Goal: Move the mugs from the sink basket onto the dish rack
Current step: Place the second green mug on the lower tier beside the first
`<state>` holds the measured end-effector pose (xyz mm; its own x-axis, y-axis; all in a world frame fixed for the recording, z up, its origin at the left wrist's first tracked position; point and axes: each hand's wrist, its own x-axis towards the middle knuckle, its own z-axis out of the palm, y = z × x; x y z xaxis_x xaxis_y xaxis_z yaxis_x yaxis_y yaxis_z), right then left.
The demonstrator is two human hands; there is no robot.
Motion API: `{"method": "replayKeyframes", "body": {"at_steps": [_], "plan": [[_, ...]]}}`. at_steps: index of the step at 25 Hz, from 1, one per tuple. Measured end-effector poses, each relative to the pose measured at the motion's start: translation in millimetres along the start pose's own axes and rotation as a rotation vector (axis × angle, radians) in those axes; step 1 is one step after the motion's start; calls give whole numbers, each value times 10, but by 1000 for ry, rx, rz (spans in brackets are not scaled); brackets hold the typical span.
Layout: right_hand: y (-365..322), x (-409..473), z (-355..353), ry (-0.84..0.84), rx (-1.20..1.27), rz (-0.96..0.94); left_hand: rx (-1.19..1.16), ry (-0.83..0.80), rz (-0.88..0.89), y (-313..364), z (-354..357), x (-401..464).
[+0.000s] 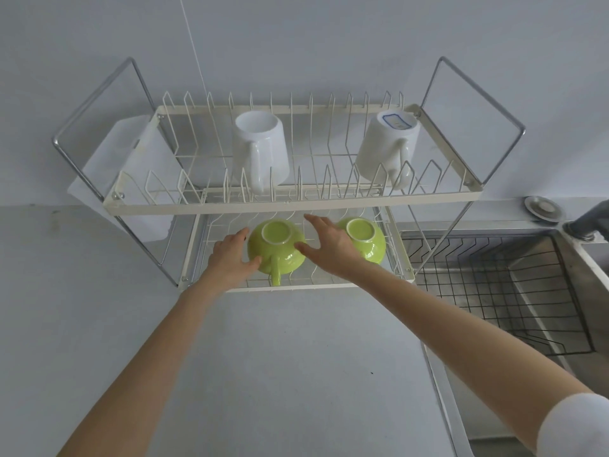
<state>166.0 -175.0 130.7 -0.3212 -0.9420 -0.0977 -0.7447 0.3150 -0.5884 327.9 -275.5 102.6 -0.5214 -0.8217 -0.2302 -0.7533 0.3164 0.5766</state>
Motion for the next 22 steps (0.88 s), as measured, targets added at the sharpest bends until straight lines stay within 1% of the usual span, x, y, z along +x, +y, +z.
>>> {"method": "replayKeyframes", "body": {"at_steps": [3, 5, 7, 11, 13, 16, 22], "plan": [[210, -107, -179, 129, -124, -26, -30, 55, 71, 123, -1, 4], [366, -200, -243, 145, -201, 17, -15, 75, 109, 210, 48, 32], [506, -281, -251, 123, -253, 74, 21, 69, 97, 284, 104, 64], [691, -321, -242, 73, -225, 105, 24, 45, 54, 367, 185, 101], [713, -308, -232, 43, -199, 111, -4, 69, 81, 389, 231, 75], [740, -291, -237, 51, -161, 117, 2, 109, 100, 418, 305, 47], [766, -269, -278, 71, -95, 107, -1, 48, 145, 595, 429, 28]]}}
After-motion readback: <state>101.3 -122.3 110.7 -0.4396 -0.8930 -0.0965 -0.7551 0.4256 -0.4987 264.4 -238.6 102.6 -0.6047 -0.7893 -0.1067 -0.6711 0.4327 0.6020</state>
